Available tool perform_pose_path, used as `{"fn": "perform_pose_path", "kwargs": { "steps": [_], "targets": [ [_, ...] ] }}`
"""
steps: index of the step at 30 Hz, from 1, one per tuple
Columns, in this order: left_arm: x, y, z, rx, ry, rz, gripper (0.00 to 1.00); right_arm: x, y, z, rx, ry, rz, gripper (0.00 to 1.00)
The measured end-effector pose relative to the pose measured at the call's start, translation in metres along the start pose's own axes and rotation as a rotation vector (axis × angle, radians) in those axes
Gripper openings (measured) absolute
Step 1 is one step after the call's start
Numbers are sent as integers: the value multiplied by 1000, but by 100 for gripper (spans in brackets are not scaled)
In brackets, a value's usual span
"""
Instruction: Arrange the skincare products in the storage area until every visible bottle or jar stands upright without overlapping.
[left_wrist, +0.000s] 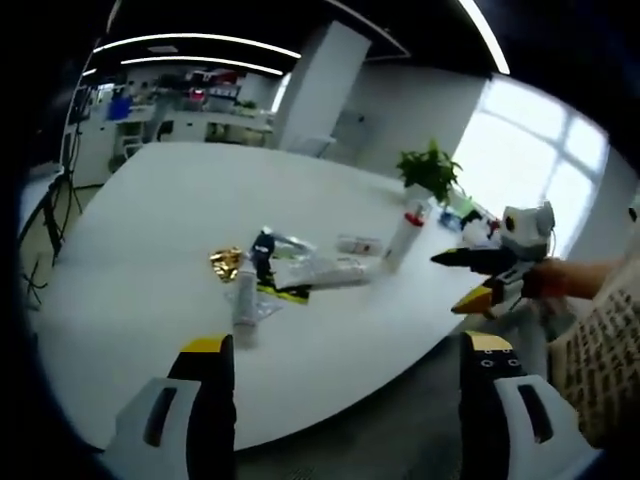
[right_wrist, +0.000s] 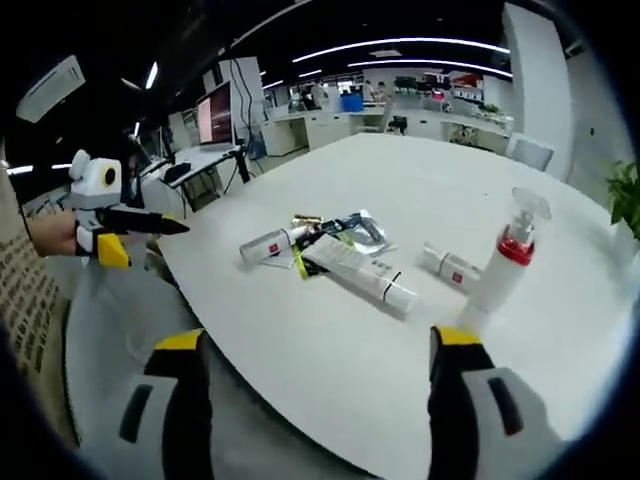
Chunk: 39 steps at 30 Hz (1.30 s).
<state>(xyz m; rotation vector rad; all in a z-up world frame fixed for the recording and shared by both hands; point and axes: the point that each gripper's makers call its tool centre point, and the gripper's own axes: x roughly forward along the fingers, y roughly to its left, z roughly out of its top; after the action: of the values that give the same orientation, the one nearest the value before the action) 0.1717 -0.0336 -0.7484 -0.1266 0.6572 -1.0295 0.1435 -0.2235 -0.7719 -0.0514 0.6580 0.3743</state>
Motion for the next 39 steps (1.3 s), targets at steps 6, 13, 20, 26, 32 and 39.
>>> {"fn": "perform_pose_path", "kwargs": {
  "steps": [6, 13, 20, 26, 32, 39],
  "targets": [
    [-1, 3, 2, -24, -13, -13, 90, 19, -4, 10, -54, 50, 63, 87],
    [0, 3, 2, -15, -13, -15, 89, 47, -9, 21, -164, 114, 114, 82],
    [-2, 5, 5, -18, -38, -12, 87, 88, -13, 34, -194, 148, 143, 78],
    [-3, 8, 6, -35, -52, -10, 87, 117, -10, 30, -301, 232, 200, 71],
    [-4, 9, 8, -50, -65, -9, 86, 143, -17, 25, -342, 297, 224, 65],
    [-3, 8, 10, -82, -69, -25, 86, 164, -22, 21, -371, 342, 241, 60]
  ]
}}
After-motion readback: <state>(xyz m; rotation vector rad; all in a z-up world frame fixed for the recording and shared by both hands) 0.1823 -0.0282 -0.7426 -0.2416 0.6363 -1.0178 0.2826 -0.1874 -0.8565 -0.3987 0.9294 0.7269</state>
